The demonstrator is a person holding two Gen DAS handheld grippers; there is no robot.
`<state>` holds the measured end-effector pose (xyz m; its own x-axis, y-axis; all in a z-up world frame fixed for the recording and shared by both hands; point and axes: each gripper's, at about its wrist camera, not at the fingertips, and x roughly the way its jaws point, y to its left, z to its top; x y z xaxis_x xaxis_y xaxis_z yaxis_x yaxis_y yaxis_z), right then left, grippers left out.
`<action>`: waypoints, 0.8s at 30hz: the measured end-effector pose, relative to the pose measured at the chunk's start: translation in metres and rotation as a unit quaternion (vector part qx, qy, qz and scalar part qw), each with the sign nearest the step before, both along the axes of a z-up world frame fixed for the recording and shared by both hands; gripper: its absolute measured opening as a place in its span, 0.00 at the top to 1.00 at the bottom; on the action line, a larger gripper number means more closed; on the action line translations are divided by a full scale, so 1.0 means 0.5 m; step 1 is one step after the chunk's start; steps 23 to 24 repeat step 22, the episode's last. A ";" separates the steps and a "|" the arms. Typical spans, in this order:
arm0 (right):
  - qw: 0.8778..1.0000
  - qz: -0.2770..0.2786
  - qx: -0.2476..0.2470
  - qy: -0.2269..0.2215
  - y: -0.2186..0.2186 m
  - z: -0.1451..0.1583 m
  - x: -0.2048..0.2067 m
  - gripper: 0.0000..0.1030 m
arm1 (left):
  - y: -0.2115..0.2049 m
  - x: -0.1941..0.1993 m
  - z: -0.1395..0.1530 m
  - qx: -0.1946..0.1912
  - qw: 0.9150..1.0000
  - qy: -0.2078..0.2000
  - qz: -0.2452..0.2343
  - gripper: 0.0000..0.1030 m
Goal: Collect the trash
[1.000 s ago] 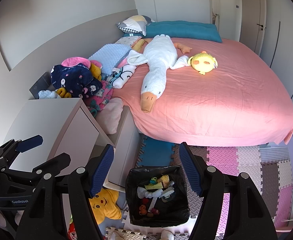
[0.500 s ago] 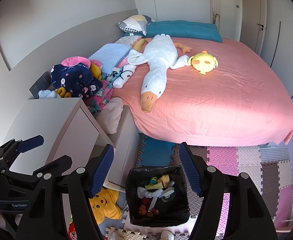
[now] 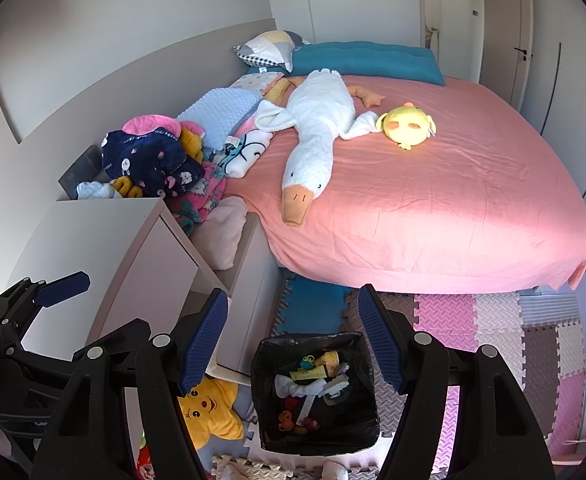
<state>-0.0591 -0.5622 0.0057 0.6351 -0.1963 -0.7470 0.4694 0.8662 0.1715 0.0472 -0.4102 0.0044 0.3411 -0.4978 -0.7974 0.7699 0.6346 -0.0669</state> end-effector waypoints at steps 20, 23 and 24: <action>1.000 -0.001 0.000 0.000 -0.004 -0.001 -0.003 0.34 | -0.004 0.000 -0.005 0.005 1.000 0.005 -0.005 0.07; 1.000 -0.001 0.000 0.000 -0.005 -0.001 -0.003 0.34 | -0.004 0.001 -0.005 0.005 1.000 0.004 -0.005 0.07; 1.000 -0.001 0.000 0.000 -0.005 -0.001 -0.003 0.34 | -0.004 0.001 -0.005 0.005 1.000 0.004 -0.005 0.07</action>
